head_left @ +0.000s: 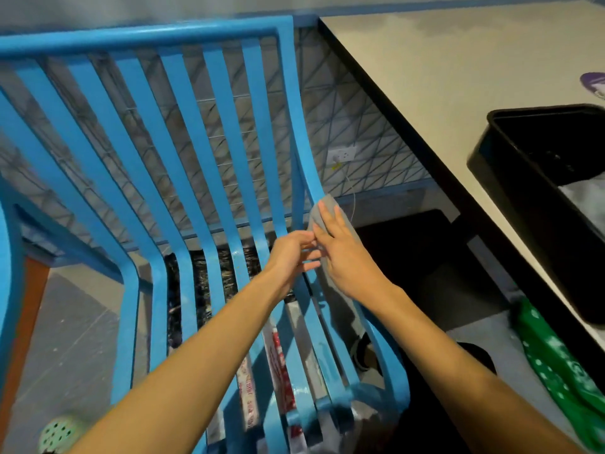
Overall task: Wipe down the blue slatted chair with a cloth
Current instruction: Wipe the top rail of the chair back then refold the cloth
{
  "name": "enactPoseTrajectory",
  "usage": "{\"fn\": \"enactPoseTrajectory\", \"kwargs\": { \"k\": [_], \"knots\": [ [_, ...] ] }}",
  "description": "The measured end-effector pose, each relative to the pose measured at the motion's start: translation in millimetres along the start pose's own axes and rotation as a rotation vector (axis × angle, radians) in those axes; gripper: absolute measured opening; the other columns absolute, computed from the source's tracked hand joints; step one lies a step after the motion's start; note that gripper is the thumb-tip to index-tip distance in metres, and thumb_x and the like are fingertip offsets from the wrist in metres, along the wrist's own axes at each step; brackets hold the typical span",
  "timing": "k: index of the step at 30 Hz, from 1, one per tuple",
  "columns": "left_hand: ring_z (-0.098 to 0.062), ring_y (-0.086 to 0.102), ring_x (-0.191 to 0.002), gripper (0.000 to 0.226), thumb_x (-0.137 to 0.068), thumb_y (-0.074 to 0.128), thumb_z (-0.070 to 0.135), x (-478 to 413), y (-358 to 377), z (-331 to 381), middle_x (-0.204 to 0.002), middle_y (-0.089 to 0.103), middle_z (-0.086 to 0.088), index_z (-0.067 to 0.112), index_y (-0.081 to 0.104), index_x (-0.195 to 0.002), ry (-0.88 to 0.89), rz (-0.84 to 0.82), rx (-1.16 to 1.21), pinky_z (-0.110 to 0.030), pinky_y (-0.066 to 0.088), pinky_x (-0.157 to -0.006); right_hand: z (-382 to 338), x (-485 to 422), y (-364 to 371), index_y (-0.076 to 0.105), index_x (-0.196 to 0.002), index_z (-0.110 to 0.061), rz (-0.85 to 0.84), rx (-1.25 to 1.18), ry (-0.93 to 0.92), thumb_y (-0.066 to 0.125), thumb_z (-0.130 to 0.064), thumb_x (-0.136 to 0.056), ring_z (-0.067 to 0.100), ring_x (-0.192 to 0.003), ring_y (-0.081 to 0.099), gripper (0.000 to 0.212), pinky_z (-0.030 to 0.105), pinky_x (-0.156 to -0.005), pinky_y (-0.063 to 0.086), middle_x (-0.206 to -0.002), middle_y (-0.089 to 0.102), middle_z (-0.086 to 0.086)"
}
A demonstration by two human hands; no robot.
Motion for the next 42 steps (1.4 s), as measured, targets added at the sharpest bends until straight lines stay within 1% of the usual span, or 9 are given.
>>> {"fn": "enactPoseTrajectory", "kwargs": {
  "k": [5, 10, 14, 18, 22, 26, 33, 36, 42],
  "knots": [
    [-0.018, 0.064, -0.071, 0.016, -0.095, 0.045, 0.006, 43.7, 12.6, -39.6, -0.081, 0.064, -0.004, 0.012, 0.06, -0.09, -0.074, -0.018, 0.083, -0.032, 0.054, -0.075, -4.4, 60.1, 3.0, 0.021, -0.154, -0.018, 0.002, -0.017, 0.017, 0.045, 0.003, -0.094, 0.018, -0.147, -0.018, 0.067, 0.026, -0.114, 0.016, -0.161, -0.015, -0.007],
    [-0.017, 0.066, -0.073, 0.008, -0.096, 0.051, 0.011, 83.6, 24.3, -77.1, -0.079, 0.067, 0.0, 0.011, 0.058, -0.1, -0.133, -0.056, 0.163, -0.031, 0.055, -0.074, -9.6, 119.7, 4.7, 0.024, -0.151, -0.02, 0.035, -0.11, 0.025, 0.04, -0.004, -0.101, 0.011, -0.148, -0.014, 0.056, 0.019, -0.114, 0.006, -0.158, -0.01, -0.016],
    [-0.019, 0.067, -0.081, 0.028, -0.092, 0.059, 0.008, 108.3, 26.6, -100.5, -0.092, 0.07, -0.005, 0.013, 0.055, -0.12, -0.14, -0.094, 0.202, -0.035, 0.055, -0.078, -14.9, 155.6, 10.8, 0.023, -0.152, -0.029, 0.077, -0.296, 0.133, 0.037, -0.013, -0.103, 0.001, -0.146, -0.009, 0.053, 0.0, -0.106, -0.003, -0.16, -0.002, -0.013],
    [-0.016, 0.067, -0.087, 0.027, -0.093, 0.058, 0.009, 130.3, 28.5, -117.8, -0.101, 0.07, -0.006, 0.014, 0.062, -0.119, -0.158, -0.159, 0.192, -0.032, 0.056, -0.076, -25.0, 190.1, 14.3, 0.039, -0.144, -0.008, 0.181, -0.261, 0.105, 0.045, 0.01, -0.093, 0.006, -0.146, 0.005, 0.055, 0.029, -0.12, 0.015, -0.158, 0.023, 0.006],
    [-0.016, 0.066, -0.087, 0.02, -0.097, 0.051, 0.013, 140.1, 27.3, -110.6, -0.093, 0.073, 0.001, 0.017, 0.064, -0.111, -0.139, -0.175, 0.179, -0.033, 0.055, -0.074, -40.2, 196.3, -6.3, 0.045, -0.142, -0.016, 0.177, -0.691, 0.292, 0.041, -0.003, -0.101, 0.0, -0.141, 0.024, 0.043, 0.001, -0.106, 0.019, -0.152, 0.033, -0.006],
    [-0.018, 0.065, -0.094, 0.022, -0.099, 0.048, 0.021, 150.5, 19.7, -103.7, -0.102, 0.072, 0.0, 0.018, 0.061, -0.116, -0.137, -0.18, 0.228, -0.04, 0.055, -0.085, -50.7, 188.8, -24.1, 0.063, -0.126, -0.025, 0.271, -0.979, 0.395, 0.041, -0.01, -0.102, 0.005, -0.116, 0.059, 0.036, 0.031, -0.103, 0.047, -0.126, 0.064, -0.007],
    [-0.014, 0.064, -0.109, 0.031, -0.099, 0.044, 0.038, 167.2, -20.3, -91.5, -0.115, 0.071, 0.003, 0.024, 0.071, -0.109, -0.041, -0.06, 0.226, -0.033, 0.053, -0.085, -94.6, 152.6, -31.7, 0.065, -0.117, -0.003, 0.218, -1.751, 0.496, 0.038, -0.003, -0.1, 0.027, -0.104, 0.068, 0.032, 0.035, -0.091, 0.055, -0.112, 0.07, 0.017],
    [-0.015, 0.062, -0.113, 0.03, -0.098, 0.047, 0.039, 172.9, -48.0, -84.5, -0.119, 0.069, 0.003, 0.025, 0.069, -0.111, -0.007, 0.04, 0.198, -0.036, 0.05, -0.094, -115.9, 135.7, -29.2, 0.064, -0.117, -0.001, 0.133, -1.866, 0.458, 0.038, -0.001, -0.099, 0.025, -0.105, 0.068, 0.031, 0.033, -0.092, 0.054, -0.114, 0.07, 0.017],
    [-0.027, 0.065, -0.104, 0.046, -0.098, 0.043, 0.043, 188.9, -89.8, -68.8, -0.121, 0.066, -0.015, 0.011, 0.061, -0.126, 0.003, 0.125, 0.556, -0.034, 0.054, -0.074, -163.5, 113.4, -8.4, 0.062, -0.121, -0.004, -0.1, -1.832, 0.361, 0.039, -0.002, -0.099, 0.024, -0.11, 0.065, 0.032, 0.034, -0.092, 0.055, -0.117, 0.069, 0.014]
  ]
}}
Point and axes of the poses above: each hand's wrist, its own x-axis away from the middle knuckle, its own y-axis out of the palm, z = x × y, the point moved 3 cm from there along -x, towards the middle knuckle
